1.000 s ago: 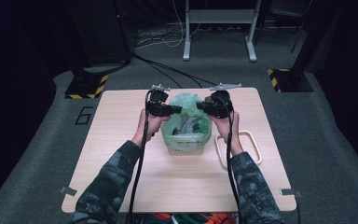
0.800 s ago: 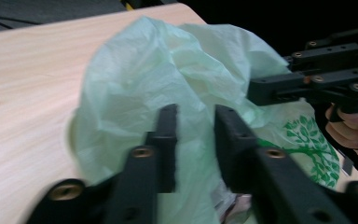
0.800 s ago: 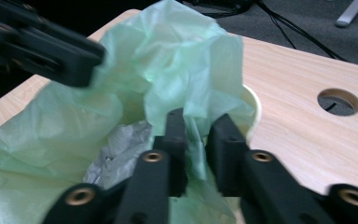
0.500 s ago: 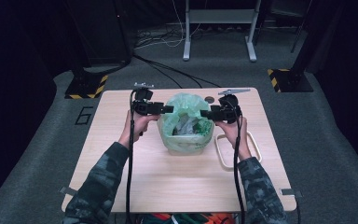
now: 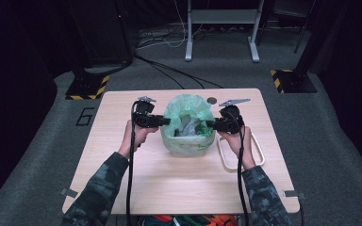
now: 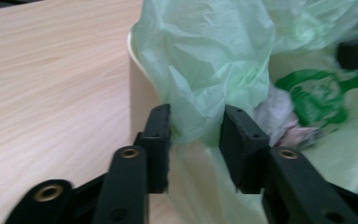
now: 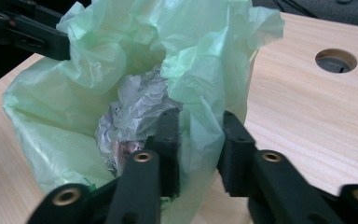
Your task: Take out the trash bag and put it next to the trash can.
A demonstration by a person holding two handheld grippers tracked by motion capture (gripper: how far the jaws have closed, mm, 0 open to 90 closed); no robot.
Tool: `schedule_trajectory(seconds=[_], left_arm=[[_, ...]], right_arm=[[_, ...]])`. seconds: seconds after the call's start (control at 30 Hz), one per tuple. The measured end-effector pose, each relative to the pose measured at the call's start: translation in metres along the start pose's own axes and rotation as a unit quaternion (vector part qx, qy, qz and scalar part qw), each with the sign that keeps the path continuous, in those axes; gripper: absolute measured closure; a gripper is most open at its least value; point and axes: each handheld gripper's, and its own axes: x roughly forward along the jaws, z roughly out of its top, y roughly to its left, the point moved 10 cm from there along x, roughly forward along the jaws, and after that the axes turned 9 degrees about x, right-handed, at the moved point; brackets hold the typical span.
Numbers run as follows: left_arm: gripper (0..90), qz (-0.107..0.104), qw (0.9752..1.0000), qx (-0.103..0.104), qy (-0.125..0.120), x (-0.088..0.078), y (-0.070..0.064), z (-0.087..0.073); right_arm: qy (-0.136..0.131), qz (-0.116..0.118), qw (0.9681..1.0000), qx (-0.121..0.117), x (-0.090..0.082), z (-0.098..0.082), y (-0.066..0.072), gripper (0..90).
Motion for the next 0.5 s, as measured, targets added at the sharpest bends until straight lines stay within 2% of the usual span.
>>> schedule_trajectory(seconds=[0.07, 0.17, 0.2, 0.27, 0.3, 0.5], left_arm=[[70.4, -0.001, 1.0000, -0.001, -0.005, -0.001, -0.002, 0.000], [77.6, 0.005, 0.9999, 0.011, -0.008, -0.004, -0.002, 0.002], [77.6, 0.009, 0.9998, 0.016, -0.010, -0.005, -0.003, 0.003], [85.4, 0.014, 0.9992, 0.035, -0.014, -0.010, -0.006, 0.006], [88.0, 0.010, 0.9992, 0.037, -0.015, -0.011, -0.007, 0.007], [89.1, -0.003, 0.9987, 0.046, -0.023, -0.019, -0.015, 0.016]], right_arm=[[-0.003, -0.003, 1.0000, -0.007, -0.001, 0.001, 0.001, 79.4], [-0.004, -0.003, 0.9999, -0.009, -0.002, 0.001, 0.002, 82.0], [-0.006, -0.003, 0.9999, -0.009, -0.003, 0.002, 0.003, 83.3], [-0.011, 0.002, 0.9999, -0.009, -0.006, 0.003, 0.004, 86.2], [-0.015, 0.004, 0.9998, -0.012, -0.008, 0.004, 0.005, 86.6], [-0.029, 0.008, 0.9991, -0.031, -0.019, 0.015, 0.016, 88.4]])
